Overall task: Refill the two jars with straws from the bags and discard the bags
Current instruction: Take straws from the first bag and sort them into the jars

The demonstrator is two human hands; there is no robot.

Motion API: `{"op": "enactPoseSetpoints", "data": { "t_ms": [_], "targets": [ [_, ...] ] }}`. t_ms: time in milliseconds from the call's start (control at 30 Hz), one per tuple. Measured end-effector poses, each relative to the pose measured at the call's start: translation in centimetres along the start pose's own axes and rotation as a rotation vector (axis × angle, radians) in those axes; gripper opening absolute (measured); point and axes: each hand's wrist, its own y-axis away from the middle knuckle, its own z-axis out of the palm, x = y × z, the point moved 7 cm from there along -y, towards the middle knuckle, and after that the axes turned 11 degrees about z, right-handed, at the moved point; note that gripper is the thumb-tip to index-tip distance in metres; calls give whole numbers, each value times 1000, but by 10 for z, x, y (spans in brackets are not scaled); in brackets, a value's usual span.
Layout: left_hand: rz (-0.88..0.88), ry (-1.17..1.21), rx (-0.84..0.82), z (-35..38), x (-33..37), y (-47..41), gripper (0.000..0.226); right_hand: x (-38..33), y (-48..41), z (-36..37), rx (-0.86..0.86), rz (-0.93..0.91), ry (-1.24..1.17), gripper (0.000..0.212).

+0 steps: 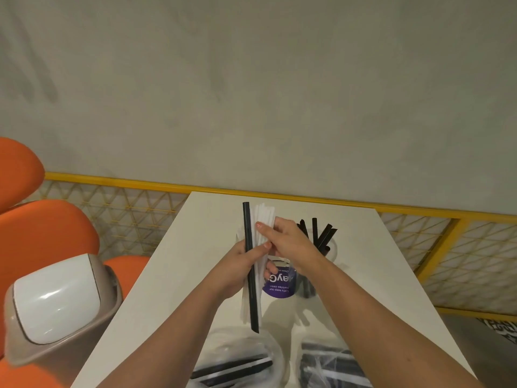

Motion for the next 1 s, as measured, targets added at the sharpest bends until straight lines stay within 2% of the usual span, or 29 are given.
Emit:
{"op": "enactPoseSetpoints", "data": {
  "t_ms": [100, 200, 333, 400, 533, 733, 833, 1000],
  "targets": [
    [-34, 68, 49, -6, -2, 2, 24, 4, -8, 0, 57, 23, -13, 24],
    [-45, 162, 112, -13, -4, 4, 23, 2, -11, -3, 108, 55, -150, 26],
    [-41, 120, 227, -32, -11, 3, 24, -16, -16, -14, 159, -57, -395, 16],
    [-50, 117, 275, -42, -14, 4, 24, -26, -19, -24, 228, -106, -435, 15],
    [-44, 175, 335, -61, -17, 3, 24, -57, -20, -45, 395, -296, -402, 13],
    [-13, 169, 397, -77, -18, 4, 23, -73, -29, -42, 541, -545, -308, 15],
    [-5, 165, 386, -78, -18, 4, 23, -55, -42, -29, 538, -545, -261, 12],
    [21, 132, 327, -76, -14, 4, 24, -16, -68, -7, 488, -416, -153, 18]
  ]
}}
